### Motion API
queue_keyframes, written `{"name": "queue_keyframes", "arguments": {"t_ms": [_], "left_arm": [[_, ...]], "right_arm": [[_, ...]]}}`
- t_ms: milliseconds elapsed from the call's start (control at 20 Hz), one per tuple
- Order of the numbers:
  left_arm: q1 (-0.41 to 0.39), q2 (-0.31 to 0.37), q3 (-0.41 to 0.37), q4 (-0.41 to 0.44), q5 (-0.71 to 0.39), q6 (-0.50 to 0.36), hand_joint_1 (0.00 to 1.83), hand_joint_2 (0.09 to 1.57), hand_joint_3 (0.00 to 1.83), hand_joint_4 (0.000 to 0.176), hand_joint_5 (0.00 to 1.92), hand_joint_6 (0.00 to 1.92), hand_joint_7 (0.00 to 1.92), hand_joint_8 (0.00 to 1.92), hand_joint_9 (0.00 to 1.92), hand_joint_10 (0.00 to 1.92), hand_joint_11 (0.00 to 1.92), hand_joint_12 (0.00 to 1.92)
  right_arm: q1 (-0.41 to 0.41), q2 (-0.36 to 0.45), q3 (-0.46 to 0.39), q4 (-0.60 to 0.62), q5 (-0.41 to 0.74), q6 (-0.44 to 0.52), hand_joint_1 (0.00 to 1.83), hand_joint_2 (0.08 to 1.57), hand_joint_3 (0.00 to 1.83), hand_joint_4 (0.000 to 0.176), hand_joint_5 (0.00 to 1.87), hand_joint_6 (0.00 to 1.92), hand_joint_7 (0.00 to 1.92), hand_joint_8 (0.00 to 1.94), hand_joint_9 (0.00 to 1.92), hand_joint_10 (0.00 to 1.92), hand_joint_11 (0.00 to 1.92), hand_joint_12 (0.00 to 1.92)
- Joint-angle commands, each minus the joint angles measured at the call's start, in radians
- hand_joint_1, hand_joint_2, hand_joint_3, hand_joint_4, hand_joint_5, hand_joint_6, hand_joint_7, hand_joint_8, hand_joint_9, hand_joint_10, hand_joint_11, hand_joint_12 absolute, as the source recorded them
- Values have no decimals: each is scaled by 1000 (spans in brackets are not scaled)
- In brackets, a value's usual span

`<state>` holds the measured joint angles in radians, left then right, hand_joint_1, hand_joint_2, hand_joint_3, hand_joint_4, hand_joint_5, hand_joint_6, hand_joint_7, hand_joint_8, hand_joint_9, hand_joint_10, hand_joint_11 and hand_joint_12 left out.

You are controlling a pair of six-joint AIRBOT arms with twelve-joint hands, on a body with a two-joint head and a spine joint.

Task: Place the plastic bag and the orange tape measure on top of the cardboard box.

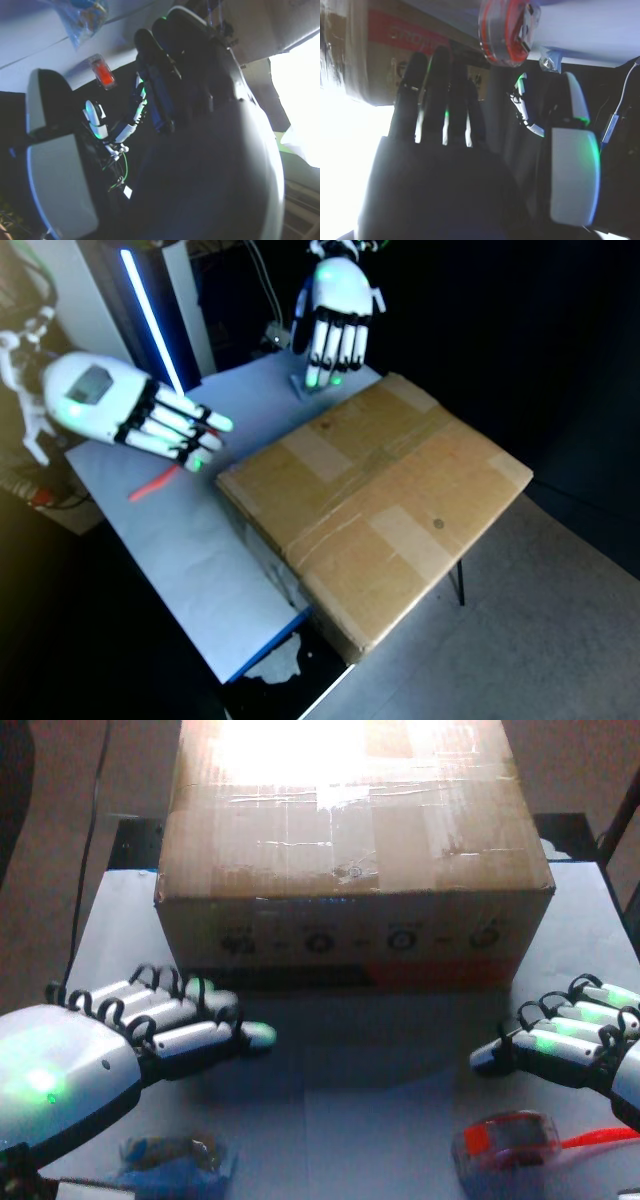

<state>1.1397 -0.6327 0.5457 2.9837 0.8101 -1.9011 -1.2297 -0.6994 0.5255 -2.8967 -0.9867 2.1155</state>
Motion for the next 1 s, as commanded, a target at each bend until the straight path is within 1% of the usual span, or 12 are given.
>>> {"name": "queue_keyframes", "arguments": {"t_ms": [0, 100, 200, 300, 350, 450, 500, 650, 700, 850, 900, 950], "left_arm": [[-5, 3, -2, 21, 114, 0, 561, 924, 1, 136, 145, 2, 71, 3, 0, 213, 0, 940], [-5, 2, -2, 21, 112, 0, 569, 924, 0, 142, 110, 0, 63, 0, 0, 216, 0, 934], [-5, -7, 5, 17, 96, 0, 581, 928, 1, 131, 164, 7, 63, 0, 0, 164, 0, 846], [-5, -28, 19, 3, 72, 0, 538, 924, 0, 136, 147, 1, 72, 1, 5, 210, 0, 991], [-5, -40, 26, -6, 60, 0, 492, 918, 0, 147, 106, 1, 71, 4, 0, 286, 0, 1239], [-4, -56, 37, -18, 41, 3, 463, 912, 0, 141, 108, 1, 97, 10, 0, 366, 0, 1302], [-4, -66, 44, -25, 30, 4, 474, 903, 0, 149, 113, 2, 102, 7, 0, 366, 0, 1362], [15, -82, 46, -72, 14, 49, 477, 883, 0, 138, 146, 9, 127, 11, 0, 466, 0, 1405], [25, -85, 46, -81, 15, 51, 493, 869, 0, 156, 147, 6, 125, 7, 0, 446, 0, 1352], [45, -99, 51, -108, 15, 51, 591, 883, 3, 141, 182, 9, 141, 7, 0, 495, 0, 1448], [54, -111, 58, -118, 15, 51, 570, 909, 2, 90, 221, 7, 164, 11, 0, 530, 0, 1381], [55, -114, 60, -120, 15, 51, 570, 909, 2, 90, 221, 7, 164, 11, 0, 530, 0, 1381]], "right_arm": [[5, 0, -3, -20, -105, 3, 555, 882, 0, 0, 329, 296, 354, 204, 136, 819, 0, 1523], [5, 0, -2, -20, -105, 3, 594, 877, 1, 0, 321, 273, 342, 163, 85, 864, 0, 1528], [5, -2, 1, -19, -105, 3, 592, 867, 0, 0, 353, 244, 366, 136, 106, 838, 0, 1509], [2, -8, 6, -9, -105, 3, 602, 876, 3, 0, 343, 189, 365, 80, 117, 730, 0, 1425], [-2, -15, 13, -2, -105, 3, 677, 841, 0, 0, 334, 178, 353, 62, 56, 828, 0, 1491], [-7, -32, 26, 7, -105, 3, 671, 840, 0, 0, 340, 170, 358, 57, 67, 820, 0, 1460], [-8, -45, 35, 13, -105, 3, 667, 845, 1, 0, 344, 173, 367, 56, 77, 799, 0, 1468], [-8, -88, 60, 24, -97, 3, 635, 844, 0, 0, 287, 188, 357, 41, 77, 730, 0, 1447], [-8, -99, 67, 26, -93, 3, 613, 847, 0, 0, 272, 190, 345, 34, 77, 741, 0, 1465], [13, -143, 88, 27, -80, 2, 554, 842, 0, 0, 302, 304, 407, 55, 106, 860, 0, 1491], [21, -163, 100, 33, -60, -10, 566, 842, 0, 0, 308, 332, 425, 60, 143, 796, 0, 1473], [22, -164, 101, 35, -59, -13, 566, 842, 0, 0, 308, 332, 425, 60, 143, 796, 0, 1473]]}}
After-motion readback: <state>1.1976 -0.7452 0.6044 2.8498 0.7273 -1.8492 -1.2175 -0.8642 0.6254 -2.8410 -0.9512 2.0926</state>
